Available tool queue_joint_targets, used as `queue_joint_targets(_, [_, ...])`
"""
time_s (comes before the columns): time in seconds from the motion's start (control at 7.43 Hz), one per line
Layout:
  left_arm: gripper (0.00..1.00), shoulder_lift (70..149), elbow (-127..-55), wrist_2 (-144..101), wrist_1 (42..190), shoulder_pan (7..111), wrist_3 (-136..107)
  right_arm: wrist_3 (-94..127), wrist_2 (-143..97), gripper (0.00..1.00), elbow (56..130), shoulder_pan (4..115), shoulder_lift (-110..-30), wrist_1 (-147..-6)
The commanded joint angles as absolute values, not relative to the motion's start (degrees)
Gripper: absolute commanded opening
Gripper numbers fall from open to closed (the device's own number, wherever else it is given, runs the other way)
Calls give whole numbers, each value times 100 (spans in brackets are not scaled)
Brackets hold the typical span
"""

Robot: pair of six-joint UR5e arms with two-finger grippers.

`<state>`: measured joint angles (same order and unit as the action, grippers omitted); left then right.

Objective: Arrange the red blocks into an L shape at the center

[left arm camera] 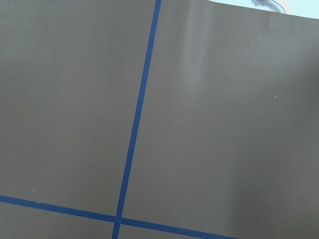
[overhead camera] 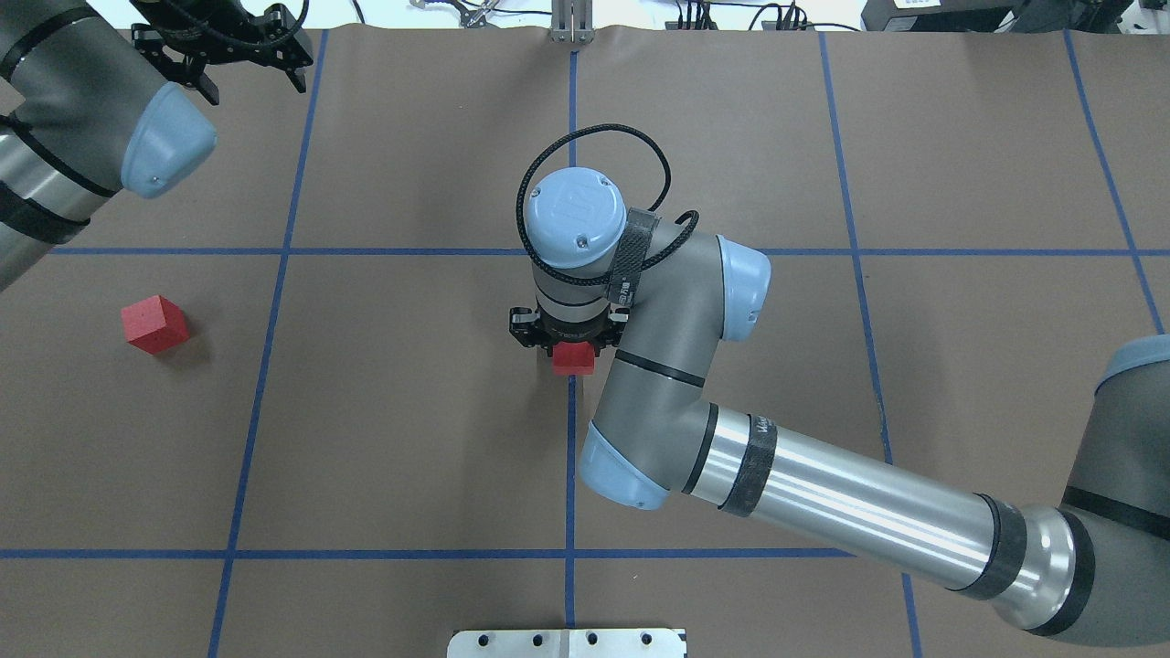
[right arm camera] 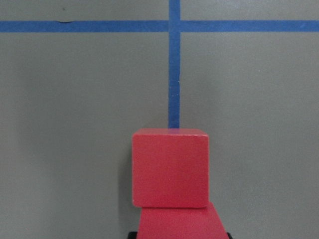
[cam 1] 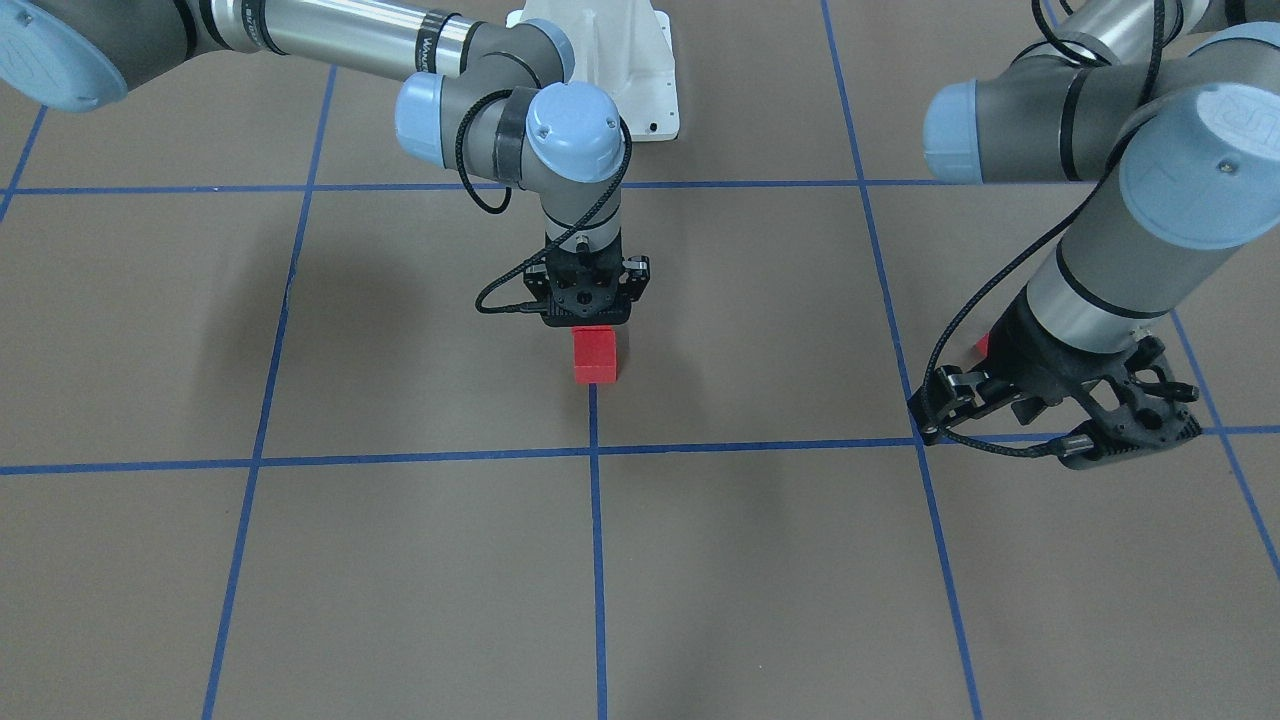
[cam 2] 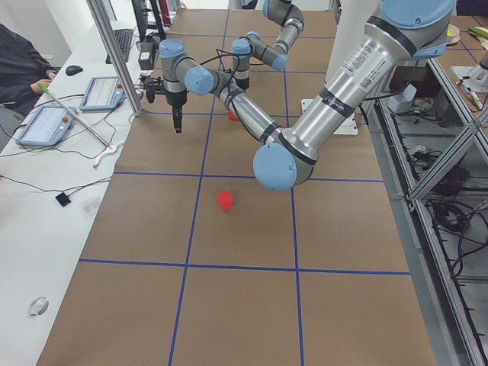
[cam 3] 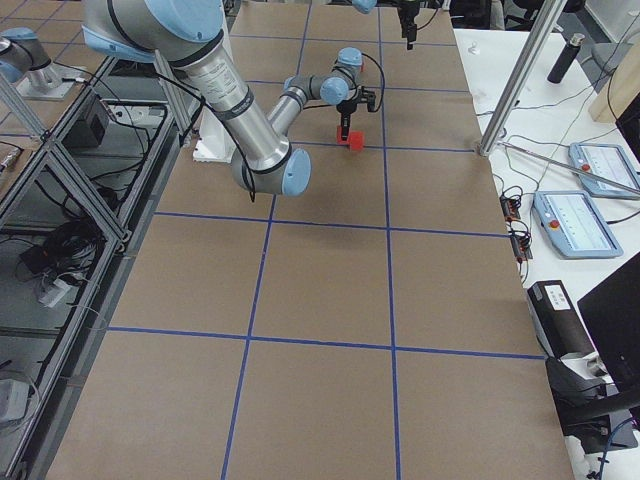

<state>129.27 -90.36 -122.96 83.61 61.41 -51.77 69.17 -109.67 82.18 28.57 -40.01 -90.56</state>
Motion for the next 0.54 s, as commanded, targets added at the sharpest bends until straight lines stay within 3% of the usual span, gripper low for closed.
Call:
queue_joint_targets(0.0, [100,12929,-9035,-12296,8367,6152,-5177,6917,-10969,0,8200,2856,-3990,-9044])
queue_joint_targets(0.4, [100,12929,-9035,-12296,8367,6161,-5177,6917,-10969,0,8191,2856,-3990,-9018])
